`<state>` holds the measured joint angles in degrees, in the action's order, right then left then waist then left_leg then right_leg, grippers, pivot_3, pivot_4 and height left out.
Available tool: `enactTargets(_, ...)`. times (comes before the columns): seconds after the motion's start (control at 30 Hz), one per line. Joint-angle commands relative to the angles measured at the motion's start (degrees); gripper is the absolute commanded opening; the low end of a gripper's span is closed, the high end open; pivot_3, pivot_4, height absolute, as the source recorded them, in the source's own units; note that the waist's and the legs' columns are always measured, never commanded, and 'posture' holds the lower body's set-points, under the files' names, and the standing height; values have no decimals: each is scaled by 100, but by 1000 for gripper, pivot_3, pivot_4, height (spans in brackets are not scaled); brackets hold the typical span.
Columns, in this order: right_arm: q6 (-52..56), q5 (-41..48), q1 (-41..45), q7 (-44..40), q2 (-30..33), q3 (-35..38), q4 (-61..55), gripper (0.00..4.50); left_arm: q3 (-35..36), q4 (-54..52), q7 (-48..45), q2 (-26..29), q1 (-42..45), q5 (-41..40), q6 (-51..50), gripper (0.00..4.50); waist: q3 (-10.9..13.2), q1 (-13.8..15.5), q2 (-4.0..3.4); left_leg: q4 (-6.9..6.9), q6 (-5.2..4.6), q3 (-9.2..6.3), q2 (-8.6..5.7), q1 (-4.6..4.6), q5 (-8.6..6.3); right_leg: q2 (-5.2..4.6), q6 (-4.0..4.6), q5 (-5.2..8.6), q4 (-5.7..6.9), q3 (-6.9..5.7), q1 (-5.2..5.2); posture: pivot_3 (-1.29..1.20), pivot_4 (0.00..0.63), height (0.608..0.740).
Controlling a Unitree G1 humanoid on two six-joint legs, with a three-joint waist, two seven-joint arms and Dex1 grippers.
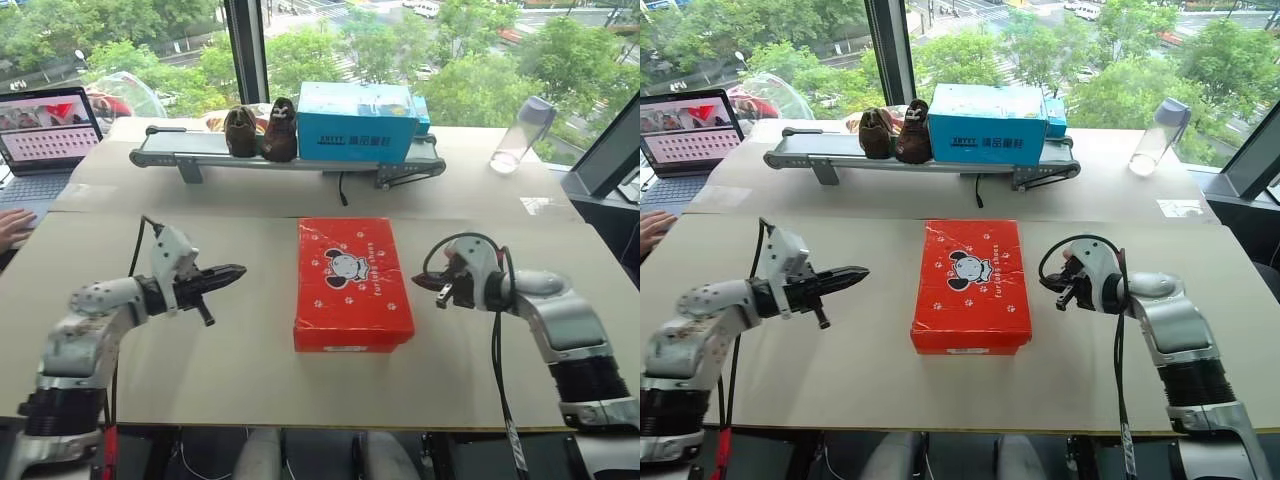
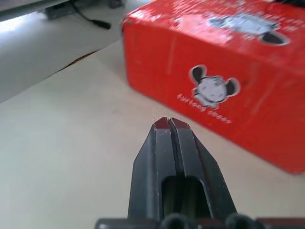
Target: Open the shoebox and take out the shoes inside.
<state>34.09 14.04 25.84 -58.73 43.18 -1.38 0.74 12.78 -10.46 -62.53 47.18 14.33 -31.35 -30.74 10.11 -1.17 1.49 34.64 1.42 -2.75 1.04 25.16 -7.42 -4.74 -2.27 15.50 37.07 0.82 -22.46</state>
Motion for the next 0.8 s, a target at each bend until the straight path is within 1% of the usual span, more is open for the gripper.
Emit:
enactTargets(0.03, 12, 270, 1, -382, 244, 129, -155, 53, 721, -568, -528, 577, -189, -887, -615, 0, 2, -9, -3, -1, 0, 0, 1, -1, -1, 0, 1, 1, -1, 0, 1, 0, 150, 740)
enactTargets(0.17, -43, 269, 44, -549, 233, -1, -31, 53, 1300, -926, -675, 1288, -242, -1577, -1395, 0, 16, 11, -5, 3, 0, 1, 5, -1, -1, 0, 3, 3, 0, -3, -3, 0, 150, 740)
enactTargets(0.23, -65, 262, 133, -615, 191, -64, 21, 0, 1546, -1066, -658, 1548, -206, -2041, -1863, 501, 19, 16, -6, 5, 1, 1, 4, -1, -1, -1, 18, 11, 1, -2, -3, 0, 150, 740)
enactTargets(0.27, -77, 263, 192, -633, 160, -92, 55, 0, 1649, -1159, -669, 1677, -226, -2195, -2026, 665, 21, 22, -6, 6, 1, 1, 4, -1, -1, -1, 21, 13, 0, -2, -3, 0, 150, 740)
enactTargets(0.37, -202, 196, 371, -732, 58, -283, 222, 0, 1789, -1380, -633, 2056, -251, -2153, -2095, 1780, 27, 23, -9, 6, 0, 1, 3, 0, -1, -2, 16, 10, 0, -2, -4, 0, 150, 740)
enactTargets(0.4, -217, 182, 417, -750, 18, -346, 262, 0, 1823, -1431, -617, 2156, -249, -2139, -2124, 2087, 31, 22, -10, 6, 1, 1, 3, 0, -1, -2, 11, 8, 2, -2, -4, 0, 150, 740)
enactTargets(0.47, -253, 166, 509, -763, -88, -454, 313, 0, 1864, -1510, -605, 2283, -255, -2146, -2154, 2735, 35, 23, -11, 5, 1, 2, 4, 0, -1, 1, 3, 2, 2, -2, -7, 0, 150, 740)
enactTargets(0.5, -207, 234, 561, -787, -164, -474, 282, 0, 1913, -1568, -610, 2345, -277, -2186, -2207, 3154, 37, 23, -9, 4, 1, 2, 4, 0, -1, 1, 3, 2, 2, -1, -7, 0, 150, 740)
enactTargets(0.53, -143, 331, 653, -808, -267, -475, 246, 0, 1993, -1632, -602, 2400, -290, -2252, -2287, 3446, 41, 22, -9, 3, 1, 3, 4, 0, -1, 1, 3, 2, 2, -1, -9, 0, 150, 740)
enactTargets(0.57, -82, 421, 740, -836, -351, -458, 217, 0, 2054, -1678, -586, 2439, -292, -2288, -2343, 3866, 49, 23, -11, 3, 1, 3, 6, 1, -1, 4, 3, 2, 2, -1, -10, 0, 150, 740)
enactTargets(0.63, 135, 646, 910, -891, -463, -354, 173, 0, 2151, -1733, -552, 2486, -299, -2303, -2395, 4379, 68, 11, -12, 3, 1, 3, 6, 4, -1, 4, 3, 1, 3, 1, -12, 0, 150, 740)
enactTargets(0.73, 564, 1086, 1316, -931, -571, -123, 132, 0, 2348, -1787, -536, 2607, -323, -2243, -2419, 4379, 86, -2, -15, 3, 0, 4, 8, 5, -1, 7, 3, 0, 5, 3, -16, 0, 150, 740)
enactTargets(0.8, 828, 1377, 1721, -850, -715, 36, 173, 0, 2508, -1760, -454, 2722, -215, -2450, -2663, 4379, 89, -11, -15, 4, 0, 4, 14, 9, -1, 17, 6, -2, 6, 6, -21, 0, 150, 740)
